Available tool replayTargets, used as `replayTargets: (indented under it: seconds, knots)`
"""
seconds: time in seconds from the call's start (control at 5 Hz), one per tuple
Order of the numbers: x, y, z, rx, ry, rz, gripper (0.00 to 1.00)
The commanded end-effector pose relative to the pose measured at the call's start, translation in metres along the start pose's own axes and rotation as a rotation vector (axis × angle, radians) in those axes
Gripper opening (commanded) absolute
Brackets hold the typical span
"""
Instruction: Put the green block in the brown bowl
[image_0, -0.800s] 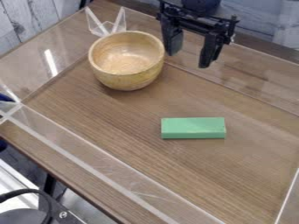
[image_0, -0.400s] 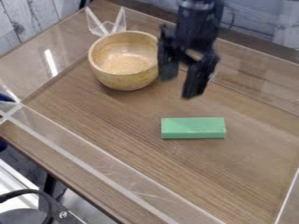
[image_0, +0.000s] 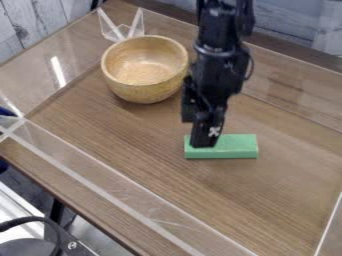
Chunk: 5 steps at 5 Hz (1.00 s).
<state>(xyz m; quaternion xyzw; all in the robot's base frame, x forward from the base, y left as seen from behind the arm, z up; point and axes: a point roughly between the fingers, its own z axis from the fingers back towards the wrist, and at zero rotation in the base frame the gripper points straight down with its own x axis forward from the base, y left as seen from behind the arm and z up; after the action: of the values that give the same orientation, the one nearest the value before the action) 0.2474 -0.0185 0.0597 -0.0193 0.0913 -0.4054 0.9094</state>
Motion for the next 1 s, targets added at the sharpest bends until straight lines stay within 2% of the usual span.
replayTargets:
  seconds: [0.0,0.6,0.8]
  knots:
    - [0.009,0.005,0.007,0.063,-0.047,-0.101,1.00]
    - [0.018,0.011,-0.023,0.061,-0.080,-0.163,1.00]
    - [0.019,0.011,-0.027,0.059,-0.092,-0.167,0.00]
